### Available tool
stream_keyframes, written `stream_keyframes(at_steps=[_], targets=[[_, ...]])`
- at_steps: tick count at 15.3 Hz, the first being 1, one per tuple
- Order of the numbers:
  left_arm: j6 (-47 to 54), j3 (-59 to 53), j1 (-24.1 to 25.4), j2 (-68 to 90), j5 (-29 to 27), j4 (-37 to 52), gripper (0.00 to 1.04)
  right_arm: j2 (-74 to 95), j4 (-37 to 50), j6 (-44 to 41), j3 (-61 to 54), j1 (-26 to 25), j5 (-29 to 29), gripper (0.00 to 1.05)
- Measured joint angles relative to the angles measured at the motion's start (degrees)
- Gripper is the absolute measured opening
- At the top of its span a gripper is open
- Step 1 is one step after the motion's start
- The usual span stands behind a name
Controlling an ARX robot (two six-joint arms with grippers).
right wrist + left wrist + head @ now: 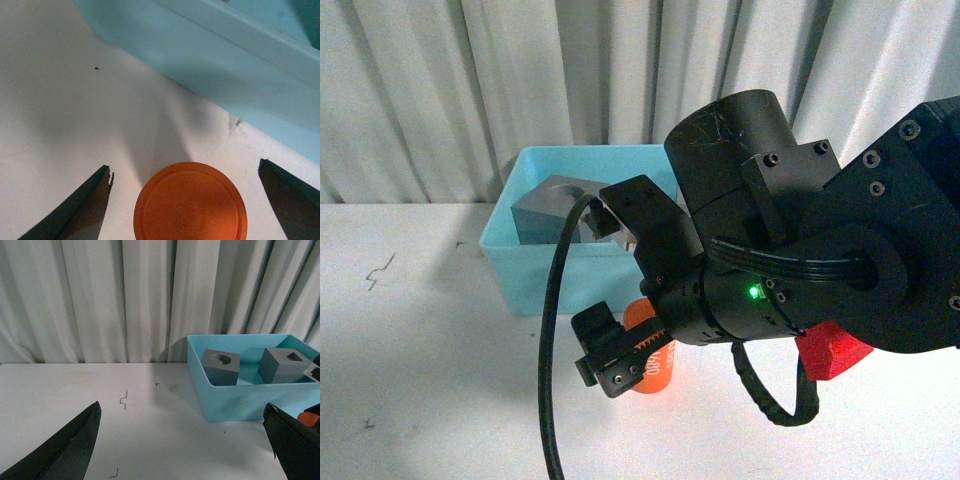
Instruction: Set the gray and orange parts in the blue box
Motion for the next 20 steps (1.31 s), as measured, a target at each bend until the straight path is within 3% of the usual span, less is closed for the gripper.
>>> stream_keyframes(at_steps=[3, 4, 8, 11, 13, 16, 20], targets=[[0.00, 0.00, 0.00, 0.00, 0.00, 0.00, 0.98, -0.44, 0.46, 2.45, -0.72, -0.44, -1.42, 0.52], [0.00, 0.00, 0.00, 0.00, 0.00, 0.00, 0.98, -1.38, 0.83, 3.13, -1.79, -0.81, -1.53, 0.48], [0.00, 0.00, 0.00, 0.00, 0.00, 0.00, 0.98, -16.57, 2.21, 5.31, -9.38, -3.96, -2.99, 0.47], [0.00, 0.00, 0.00, 0.00, -0.02, 0.00, 0.98, -28.09, 2.08, 5.62, -1.05, -9.53, -4.15, 0.47], [0.00, 0.00, 0.00, 0.00, 0.00, 0.00, 0.98, -21.68, 0.48, 8.04, 12.26, -12.15, -4.15, 0.47], [0.00, 0.00, 0.00, 0.00, 0.00, 0.00, 0.98, -5.40, -8.52, 9.68, 27.89, -8.57, -3.15, 0.47], [0.00, 0.00, 0.00, 0.00, 0.00, 0.00, 0.98, 3.76, -11.56, 12.24, 32.50, -6.32, 0.59, 0.47]])
